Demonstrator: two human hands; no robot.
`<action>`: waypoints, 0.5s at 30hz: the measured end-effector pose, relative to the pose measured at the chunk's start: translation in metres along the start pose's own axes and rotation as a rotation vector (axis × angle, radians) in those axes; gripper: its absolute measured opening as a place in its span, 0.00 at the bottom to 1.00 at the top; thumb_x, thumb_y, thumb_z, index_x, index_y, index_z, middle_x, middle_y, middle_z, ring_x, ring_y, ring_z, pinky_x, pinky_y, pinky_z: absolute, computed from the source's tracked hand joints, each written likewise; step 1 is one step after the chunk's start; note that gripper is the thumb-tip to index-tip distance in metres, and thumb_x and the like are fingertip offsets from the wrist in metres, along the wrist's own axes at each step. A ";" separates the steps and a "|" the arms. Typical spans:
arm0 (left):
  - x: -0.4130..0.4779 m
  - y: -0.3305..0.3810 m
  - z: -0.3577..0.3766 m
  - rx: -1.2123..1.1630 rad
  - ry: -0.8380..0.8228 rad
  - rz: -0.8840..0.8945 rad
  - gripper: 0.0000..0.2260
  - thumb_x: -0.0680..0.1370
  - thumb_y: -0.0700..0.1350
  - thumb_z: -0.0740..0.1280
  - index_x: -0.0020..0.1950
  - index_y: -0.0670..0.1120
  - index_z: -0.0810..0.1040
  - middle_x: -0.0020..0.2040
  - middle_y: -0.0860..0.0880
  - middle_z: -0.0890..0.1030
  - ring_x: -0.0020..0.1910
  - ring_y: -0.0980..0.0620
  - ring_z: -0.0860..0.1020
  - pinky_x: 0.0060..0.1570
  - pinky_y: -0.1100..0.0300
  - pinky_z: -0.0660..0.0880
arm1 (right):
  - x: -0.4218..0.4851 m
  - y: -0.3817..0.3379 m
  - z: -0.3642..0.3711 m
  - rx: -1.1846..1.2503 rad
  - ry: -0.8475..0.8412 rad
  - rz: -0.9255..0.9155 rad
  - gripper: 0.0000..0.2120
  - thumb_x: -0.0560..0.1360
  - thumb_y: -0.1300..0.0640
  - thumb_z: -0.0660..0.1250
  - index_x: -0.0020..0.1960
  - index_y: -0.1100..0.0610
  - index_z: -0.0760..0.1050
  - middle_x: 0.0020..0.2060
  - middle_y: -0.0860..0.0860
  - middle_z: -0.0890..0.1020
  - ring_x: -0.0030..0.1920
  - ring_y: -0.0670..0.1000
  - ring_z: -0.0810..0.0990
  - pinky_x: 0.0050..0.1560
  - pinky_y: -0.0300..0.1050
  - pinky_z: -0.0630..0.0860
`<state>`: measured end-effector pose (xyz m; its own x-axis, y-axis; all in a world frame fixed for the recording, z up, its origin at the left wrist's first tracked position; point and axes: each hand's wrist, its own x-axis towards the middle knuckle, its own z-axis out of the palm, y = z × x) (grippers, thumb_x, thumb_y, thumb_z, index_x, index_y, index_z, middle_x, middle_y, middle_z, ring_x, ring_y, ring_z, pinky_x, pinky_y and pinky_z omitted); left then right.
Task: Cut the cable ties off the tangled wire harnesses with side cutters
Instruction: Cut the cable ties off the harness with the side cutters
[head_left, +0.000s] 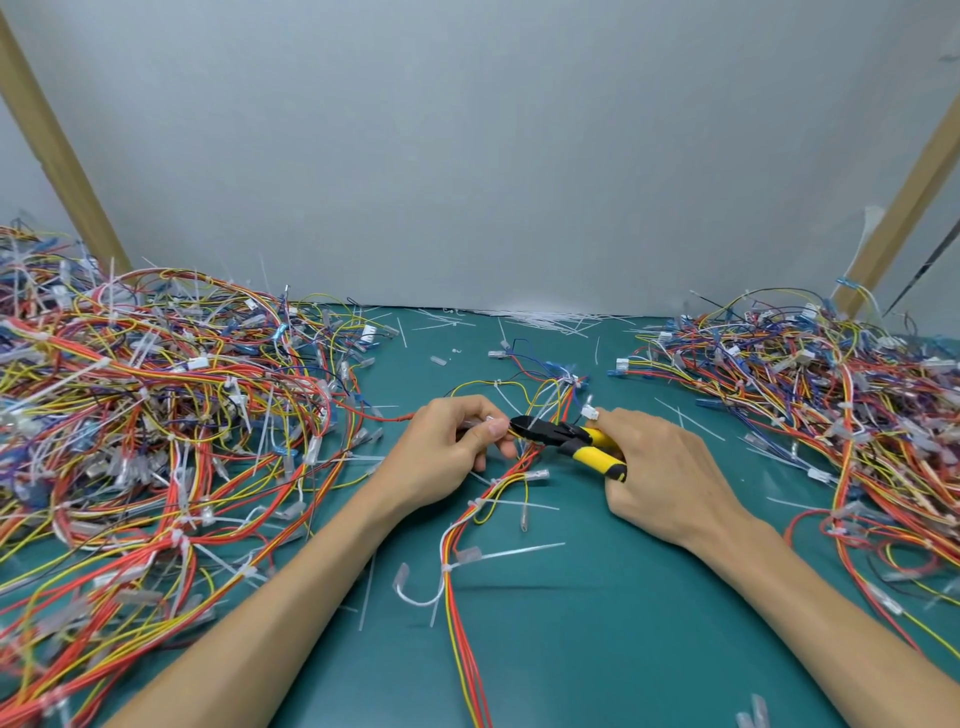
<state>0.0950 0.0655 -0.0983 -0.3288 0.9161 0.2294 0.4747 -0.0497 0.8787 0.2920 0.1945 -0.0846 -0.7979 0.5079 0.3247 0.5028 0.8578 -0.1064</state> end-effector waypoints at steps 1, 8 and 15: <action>0.000 0.000 0.000 0.001 -0.002 -0.001 0.09 0.82 0.42 0.62 0.43 0.43 0.77 0.38 0.54 0.84 0.29 0.56 0.73 0.37 0.64 0.73 | 0.001 0.000 0.000 -0.002 0.002 0.013 0.10 0.64 0.59 0.64 0.43 0.51 0.68 0.34 0.48 0.73 0.36 0.55 0.68 0.33 0.46 0.65; 0.000 0.001 0.000 -0.002 0.001 0.000 0.10 0.82 0.42 0.62 0.42 0.44 0.78 0.38 0.53 0.84 0.29 0.57 0.73 0.36 0.65 0.72 | -0.001 0.002 0.002 0.008 0.045 -0.017 0.13 0.64 0.60 0.64 0.41 0.49 0.63 0.33 0.46 0.70 0.35 0.55 0.66 0.32 0.45 0.61; 0.001 0.000 0.000 0.005 0.012 0.010 0.09 0.82 0.42 0.63 0.43 0.43 0.78 0.36 0.56 0.83 0.29 0.57 0.73 0.36 0.67 0.71 | -0.001 0.004 0.004 0.016 0.046 0.012 0.10 0.64 0.59 0.65 0.43 0.49 0.67 0.33 0.47 0.72 0.36 0.55 0.68 0.33 0.46 0.65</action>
<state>0.0944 0.0658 -0.0981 -0.3337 0.9108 0.2430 0.4823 -0.0566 0.8742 0.2934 0.1975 -0.0890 -0.7756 0.5144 0.3657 0.5066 0.8530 -0.1254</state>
